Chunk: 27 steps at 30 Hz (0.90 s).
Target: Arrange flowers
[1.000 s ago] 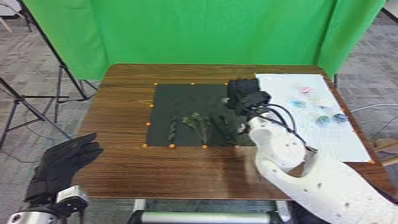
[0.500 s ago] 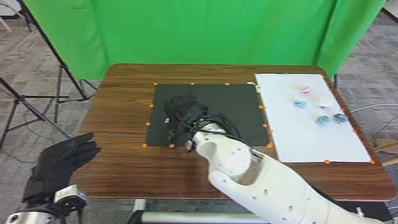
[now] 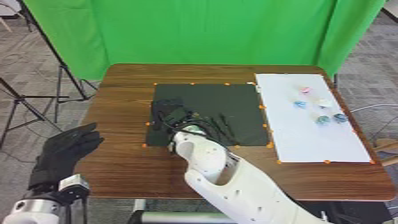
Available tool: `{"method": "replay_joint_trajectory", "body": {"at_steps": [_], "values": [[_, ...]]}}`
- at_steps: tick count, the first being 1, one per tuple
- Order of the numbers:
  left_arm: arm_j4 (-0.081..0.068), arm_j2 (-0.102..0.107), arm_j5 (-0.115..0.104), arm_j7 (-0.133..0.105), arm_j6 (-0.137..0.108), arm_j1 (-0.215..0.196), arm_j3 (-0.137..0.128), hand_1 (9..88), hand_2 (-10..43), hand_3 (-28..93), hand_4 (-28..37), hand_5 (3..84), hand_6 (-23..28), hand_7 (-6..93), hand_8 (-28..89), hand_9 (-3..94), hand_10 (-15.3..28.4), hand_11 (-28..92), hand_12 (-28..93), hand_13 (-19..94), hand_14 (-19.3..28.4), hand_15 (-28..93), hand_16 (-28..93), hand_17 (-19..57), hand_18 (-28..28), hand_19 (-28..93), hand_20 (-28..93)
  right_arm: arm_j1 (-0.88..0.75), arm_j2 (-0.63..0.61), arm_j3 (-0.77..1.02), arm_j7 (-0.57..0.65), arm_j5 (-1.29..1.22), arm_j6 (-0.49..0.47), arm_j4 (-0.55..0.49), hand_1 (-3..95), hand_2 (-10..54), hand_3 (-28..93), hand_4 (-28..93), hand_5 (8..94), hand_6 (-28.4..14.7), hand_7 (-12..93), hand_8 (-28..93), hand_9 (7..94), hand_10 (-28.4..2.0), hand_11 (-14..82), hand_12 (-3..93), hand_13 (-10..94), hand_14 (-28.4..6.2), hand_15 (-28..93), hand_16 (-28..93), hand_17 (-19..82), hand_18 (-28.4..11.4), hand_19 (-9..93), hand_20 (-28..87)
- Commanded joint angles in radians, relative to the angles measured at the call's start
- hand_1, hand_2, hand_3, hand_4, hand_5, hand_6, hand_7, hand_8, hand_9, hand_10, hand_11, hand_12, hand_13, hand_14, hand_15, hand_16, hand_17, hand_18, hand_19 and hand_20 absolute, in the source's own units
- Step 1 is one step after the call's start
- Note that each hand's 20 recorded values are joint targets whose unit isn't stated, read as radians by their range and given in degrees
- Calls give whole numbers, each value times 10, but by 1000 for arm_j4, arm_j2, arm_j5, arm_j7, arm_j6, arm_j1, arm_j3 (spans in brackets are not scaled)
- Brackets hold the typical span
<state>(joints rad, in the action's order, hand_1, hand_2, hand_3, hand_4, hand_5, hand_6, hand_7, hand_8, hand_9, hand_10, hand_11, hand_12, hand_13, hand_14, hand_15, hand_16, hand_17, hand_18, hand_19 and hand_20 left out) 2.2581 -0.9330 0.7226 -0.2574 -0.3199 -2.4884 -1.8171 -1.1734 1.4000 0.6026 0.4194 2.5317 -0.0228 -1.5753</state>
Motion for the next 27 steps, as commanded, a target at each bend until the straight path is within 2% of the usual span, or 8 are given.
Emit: {"method": "replay_joint_trajectory", "body": {"at_steps": [1,8,10,15,20,27], "values": [[-9,9,13,20,23,25,8,304,65,800,-99,507,161,148,-83,423,231,414,105,307,284,628,-125,-69,227,623,161,4,22,17,47,18,-18,25,484,-94,767,-283,768,-10,234,12,821,-99,215,303,593,-111,770,293,205,-242,807,333],[-13,5,16,30,33,31,2,304,65,800,-99,507,161,148,-83,423,231,413,105,309,284,629,-125,-68,227,623,161,-6,29,34,61,22,-29,36,462,-95,773,-283,744,-22,230,7,791,-106,241,278,575,-120,783,262,193,-245,799,342],[-14,6,15,31,31,34,4,304,65,800,-99,507,161,148,-83,423,231,413,105,309,284,629,-125,-68,227,623,161,-13,34,39,62,19,-35,35,457,-95,774,-283,742,-22,229,6,786,-108,246,275,573,-121,784,258,191,-247,798,343],[-19,4,22,41,42,50,7,304,65,801,-99,508,161,148,-83,423,231,413,104,309,284,628,-125,-68,227,622,161,-23,41,39,77,7,-44,32,434,-95,783,-283,733,-22,226,4,770,-116,273,252,564,-124,790,251,188,-249,797,349],[-23,8,21,37,40,62,17,304,65,801,-98,508,161,148,-84,424,230,414,104,309,284,629,-125,-69,227,622,161,-26,51,44,78,12,-48,37,401,-95,790,-283,723,-23,217,-12,750,-129,318,208,558,-127,794,245,183,-253,793,357],[-27,9,21,33,36,70,28,305,66,799,-97,507,160,150,-84,424,230,414,104,309,284,629,-126,-68,227,622,161,-6,59,34,112,-17,-24,46,366,-95,800,-283,724,-22,222,-120,742,-136,335,190,555,-133,798,246,182,-259,792,367]]}}
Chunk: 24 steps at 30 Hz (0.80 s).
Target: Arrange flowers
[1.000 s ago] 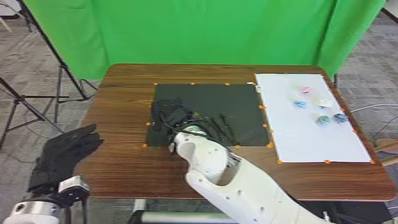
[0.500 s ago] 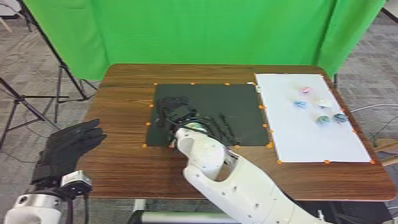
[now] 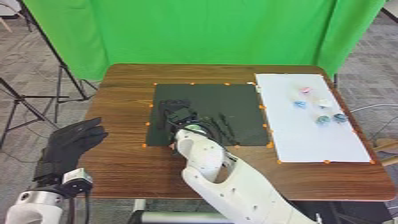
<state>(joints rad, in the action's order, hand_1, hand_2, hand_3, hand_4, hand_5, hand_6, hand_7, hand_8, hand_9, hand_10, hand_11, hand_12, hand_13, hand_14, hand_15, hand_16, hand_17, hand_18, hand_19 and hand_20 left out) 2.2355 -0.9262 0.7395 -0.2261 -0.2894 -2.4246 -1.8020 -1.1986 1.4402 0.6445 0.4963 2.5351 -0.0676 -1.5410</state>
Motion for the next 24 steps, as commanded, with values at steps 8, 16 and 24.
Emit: {"method": "replay_joint_trajectory", "body": {"at_steps": [8,16,24], "values": [[-4,10,-2,-11,-6,4,20,306,66,799,-96,507,161,150,-84,424,230,414,104,309,284,629,-125,-68,227,622,161,30,28,-14,33,-54,45,10,350,-95,793,-283,710,-36,222,-126,723,-144,349,191,545,-135,805,247,181,-263,792,369],[-3,16,-12,-21,-13,-7,20,306,66,800,-95,507,161,149,-84,424,230,415,104,311,284,630,-125,-69,227,622,160,10,28,-6,-27,-74,42,-12,375,-57,831,-282,705,-43,206,-99,711,-148,343,183,533,-132,806,243,178,-260,787,371],[-6,16,-8,-8,-4,8,28,307,66,800,-96,508,161,149,-84,424,231,414,104,310,284,629,-126,-69,228,623,160,2,36,9,-49,-104,6,-21,422,37,871,-282,714,-47,163,-40,733,-139,258,189,526,-104,756,327,180,-256,775,382]]}}
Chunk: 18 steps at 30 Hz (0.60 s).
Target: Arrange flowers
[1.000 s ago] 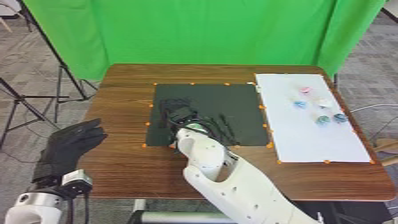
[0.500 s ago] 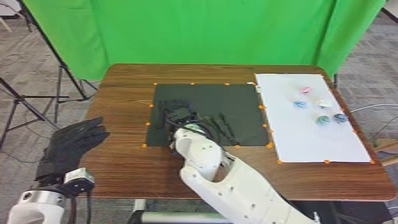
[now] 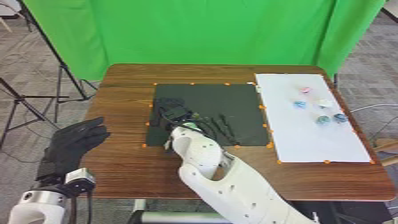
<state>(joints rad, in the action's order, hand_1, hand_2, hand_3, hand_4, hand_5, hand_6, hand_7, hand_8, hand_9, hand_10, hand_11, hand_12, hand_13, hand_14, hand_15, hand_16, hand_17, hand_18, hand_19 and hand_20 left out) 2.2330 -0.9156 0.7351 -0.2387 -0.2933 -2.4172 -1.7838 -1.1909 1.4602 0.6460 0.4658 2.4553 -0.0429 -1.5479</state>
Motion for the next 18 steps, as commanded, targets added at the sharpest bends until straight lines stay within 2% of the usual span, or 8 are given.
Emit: {"method": "replay_joint_trajectory", "body": {"at_steps": [1,3,5,7,12,15,16,18], "values": [[-4,6,-3,2,-3,2,12,307,65,801,-96,507,161,149,-84,425,231,414,104,310,284,629,-126,-69,228,623,160,-4,18,9,-23,-25,-19,-12,429,60,872,-282,714,-47,159,-41,733,-140,257,183,525,-100,750,333,180,-255,773,383],[-4,4,-1,7,0,7,11,307,65,802,-96,507,161,150,-84,425,231,413,104,310,284,629,-126,-69,227,623,160,0,16,8,-20,-25,-16,-9,443,78,871,-282,715,-46,154,-45,733,-140,254,175,526,-93,741,336,181,-251,768,383],[-3,13,-6,-4,-7,3,12,307,65,802,-96,507,161,150,-84,425,231,413,104,309,284,629,-126,-69,227,623,160,4,18,10,-19,-17,-21,-3,467,90,865,-282,715,-44,148,-52,737,-140,247,165,531,-82,728,339,184,-246,762,383],[-3,14,-6,-3,-7,4,12,307,65,802,-95,507,161,150,-84,425,231,413,104,309,284,629,-125,-69,228,623,160,8,16,6,-16,-9,-6,4,489,97,852,-282,713,-42,146,-59,739,-139,238,160,533,-77,719,345,190,-243,758,384],[-5,11,-3,-1,-2,9,13,307,66,802,-96,507,161,150,-84,425,230,413,105,311,284,630,-126,-69,228,623,160,16,9,-9,4,17,38,19,522,106,811,-283,715,-25,162,-41,766,-119,226,163,573,-75,706,349,215,-233,758,386],[-5,8,1,5,1,11,12,307,66,802,-96,508,161,150,-84,424,230,414,105,311,284,629,-126,-69,227,623,160,18,4,-13,10,37,54,26,531,44,789,-283,733,-21,170,-8,792,-101,192,215,593,-66,702,353,228,-235,763,384],[-5,15,-6,-2,-5,7,13,307,66,802,-96,508,161,150,-84,424,230,414,105,310,284,629,-126,-69,227,623,160,17,6,-10,10,40,53,30,531,25,786,-283,737,-22,172,-3,798,-98,177,233,595,-65,701,355,230,-236,765,381],[-6,19,-6,1,-7,10,16,307,66,801,-96,508,161,150,-84,424,230,414,104,311,284,630,-126,-69,227,623,160,20,4,-10,21,38,48,29,528,1,785,-283,738,-24,176,2,802,-94,166,247,592,-65,703,358,232,-239,768,379]]}}
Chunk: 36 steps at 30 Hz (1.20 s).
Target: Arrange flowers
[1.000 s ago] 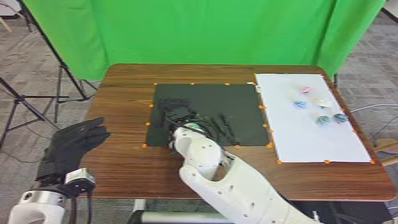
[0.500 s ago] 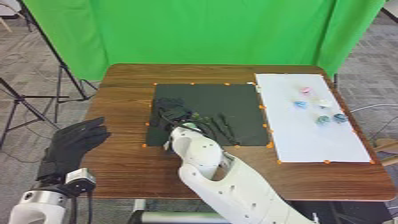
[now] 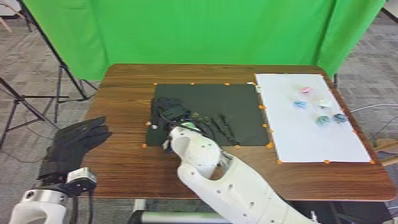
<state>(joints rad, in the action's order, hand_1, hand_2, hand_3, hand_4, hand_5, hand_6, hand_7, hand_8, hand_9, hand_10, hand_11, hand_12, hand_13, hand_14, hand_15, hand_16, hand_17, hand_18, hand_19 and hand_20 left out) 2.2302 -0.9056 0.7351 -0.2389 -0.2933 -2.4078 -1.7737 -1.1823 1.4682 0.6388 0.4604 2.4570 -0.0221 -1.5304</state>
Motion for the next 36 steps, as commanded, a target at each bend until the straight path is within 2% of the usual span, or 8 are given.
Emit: {"method": "replay_joint_trajectory", "body": {"at_steps": [1,9,14,15,19,24,30,36], "values": [[-3,11,-8,3,-6,-1,5,307,66,801,-96,507,161,150,-84,425,230,414,104,311,284,630,-126,-69,228,623,160,9,-3,0,28,36,28,12,523,-15,787,-283,734,-27,176,2,801,-92,161,254,587,-65,705,360,232,-241,770,378],[-7,-2,12,29,14,16,6,307,64,801,-93,506,160,151,-84,424,230,414,104,311,284,630,-126,-69,227,623,160,2,-2,3,32,28,10,1,455,-91,826,-283,702,-43,186,-26,753,-116,210,233,546,-98,743,332,217,-254,777,373],[-8,-10,18,43,21,22,7,309,63,800,-92,506,160,151,-85,425,229,414,104,312,284,630,-126,-68,227,623,159,7,-4,1,40,19,19,3,445,-95,827,-283,698,-45,183,-42,740,-123,227,219,543,-104,747,321,214,-256,777,372],[-8,3,8,35,15,19,8,309,63,800,-92,507,160,150,-85,425,229,414,104,312,284,630,-126,-68,227,623,159,8,-5,2,38,20,21,3,443,-95,828,-283,697,-44,183,-45,740,-124,231,216,542,-106,749,318,214,-257,777,372],[1,6,1,25,4,-10,-6,309,62,799,-92,506,160,151,-84,425,230,414,103,312,284,630,-126,-68,227,623,159,25,-29,-22,46,10,30,-14,437,-95,833,-283,695,-45,183,-54,734,-127,240,212,539,-108,752,315,210,-258,776,372],[24,-5,-6,6,-15,-81,-43,309,63,798,-91,506,160,152,-85,425,229,414,104,312,284,630,-126,-68,227,623,159,81,-107,-61,32,-20,14,-73,419,-83,848,-283,693,-47,181,-82,721,-139,263,189,531,-113,756,308,201,-262,774,372],[54,-12,-13,-22,-40,-163,-81,308,63,799,-91,507,161,151,-85,425,230,415,104,310,284,629,-126,-68,227,623,160,157,-291,-61,-9,-108,-97,-220,367,-54,884,-283,653,-55,175,-125,676,-154,282,169,507,-139,772,254,167,-262,759,372],[65,-7,-19,-48,-53,-187,-73,308,62,799,-91,507,160,151,-85,425,230,414,104,310,284,629,-126,-68,227,624,160,137,-503,54,-39,-184,-125,-318,348,-46,888,-283,618,-52,171,-123,633,-163,276,168,492,-149,777,231,156,-256,749,370]]}}
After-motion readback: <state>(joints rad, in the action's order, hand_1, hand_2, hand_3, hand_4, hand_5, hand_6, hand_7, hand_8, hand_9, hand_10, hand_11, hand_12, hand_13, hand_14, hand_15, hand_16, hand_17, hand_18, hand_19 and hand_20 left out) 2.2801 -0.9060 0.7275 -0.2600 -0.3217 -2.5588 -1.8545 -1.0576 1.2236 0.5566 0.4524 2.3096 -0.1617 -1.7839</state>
